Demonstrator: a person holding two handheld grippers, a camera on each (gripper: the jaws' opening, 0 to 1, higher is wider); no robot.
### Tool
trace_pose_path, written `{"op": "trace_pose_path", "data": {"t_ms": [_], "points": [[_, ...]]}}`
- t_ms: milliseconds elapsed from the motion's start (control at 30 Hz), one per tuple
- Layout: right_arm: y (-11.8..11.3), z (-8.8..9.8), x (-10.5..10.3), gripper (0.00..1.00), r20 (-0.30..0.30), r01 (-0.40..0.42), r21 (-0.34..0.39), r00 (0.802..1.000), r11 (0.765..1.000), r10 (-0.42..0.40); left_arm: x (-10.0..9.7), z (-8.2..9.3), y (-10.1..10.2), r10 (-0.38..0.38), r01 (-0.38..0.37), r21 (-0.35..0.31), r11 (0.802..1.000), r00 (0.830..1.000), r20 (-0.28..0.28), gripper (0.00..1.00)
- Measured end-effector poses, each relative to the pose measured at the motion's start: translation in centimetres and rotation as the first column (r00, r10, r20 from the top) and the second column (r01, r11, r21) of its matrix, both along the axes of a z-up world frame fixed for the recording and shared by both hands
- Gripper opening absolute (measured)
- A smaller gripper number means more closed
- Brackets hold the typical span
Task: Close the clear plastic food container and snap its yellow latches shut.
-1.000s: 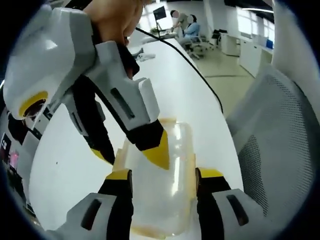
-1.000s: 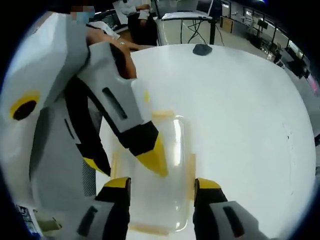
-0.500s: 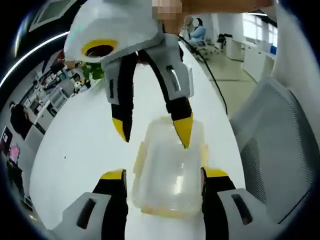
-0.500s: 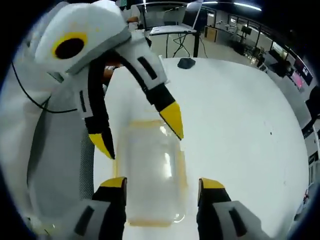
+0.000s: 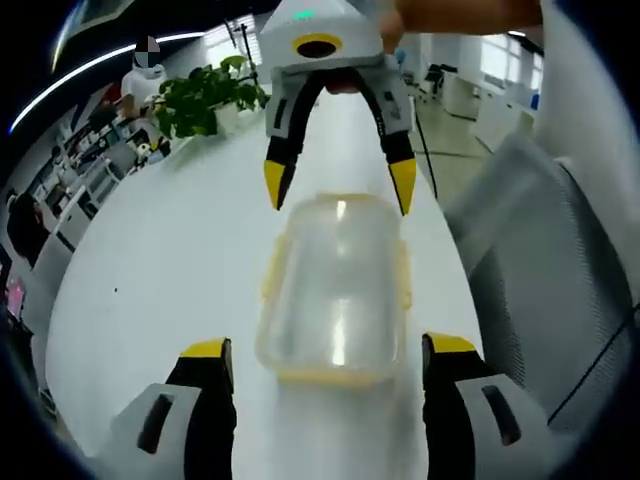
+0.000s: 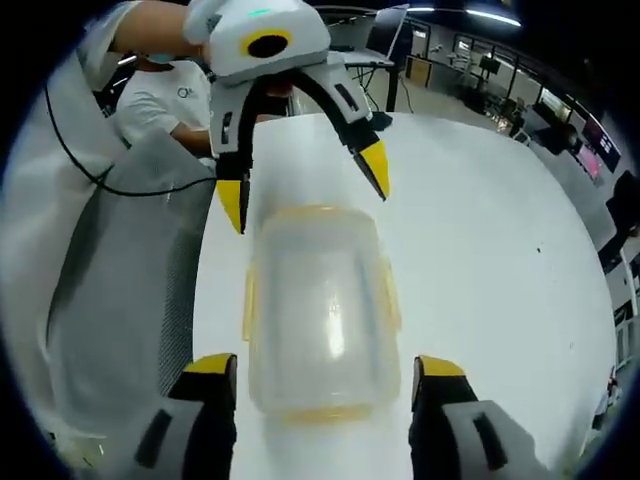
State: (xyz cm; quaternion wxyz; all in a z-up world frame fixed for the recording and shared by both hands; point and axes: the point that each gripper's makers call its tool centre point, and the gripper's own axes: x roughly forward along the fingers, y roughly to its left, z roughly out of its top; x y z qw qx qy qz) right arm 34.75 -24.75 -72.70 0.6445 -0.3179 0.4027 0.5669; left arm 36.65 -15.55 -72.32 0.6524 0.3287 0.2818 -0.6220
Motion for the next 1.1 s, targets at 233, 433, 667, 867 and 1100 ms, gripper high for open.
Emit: {"op": "trace_pose_path", "data": {"t_ms": [233,433,667,867,1100], "points": [[-0.1,-1.9,-0.5,0.81,0.047,-0.039,-0.054,0.998,0.998,0.042,0.0,-1.9,-0.1,-0.018,0.017,0.047,0.999,1.000,0.018,0.81],[-0.2,-2.7,-0.1,0.73,0.094,-0.059,-0.094,0.993,0.994,0.068,0.0,-2.8,-0.4,-0.010,0.009,0.051,0.999,1.000,0.027,0.74],[0.2,-2.6,-0.1,0.70,0.098,-0.068,-0.067,0.992,0.995,0.074,0.0,-2.8,-0.1,-0.014,0.012,0.062,0.998,0.999,0.036,0.73],[2.3,-2.5,-0.2,0.70,0.099,-0.088,-0.050,0.991,0.995,0.092,-0.3,-2.8,2.0,0.001,-0.004,0.066,0.998,0.999,0.035,0.73],[5.6,-2.6,0.1,0.70,0.108,-0.118,-0.030,0.987,0.993,0.120,-0.4,-2.9,5.3,0.038,-0.040,0.068,0.997,0.999,0.035,0.73]]}}
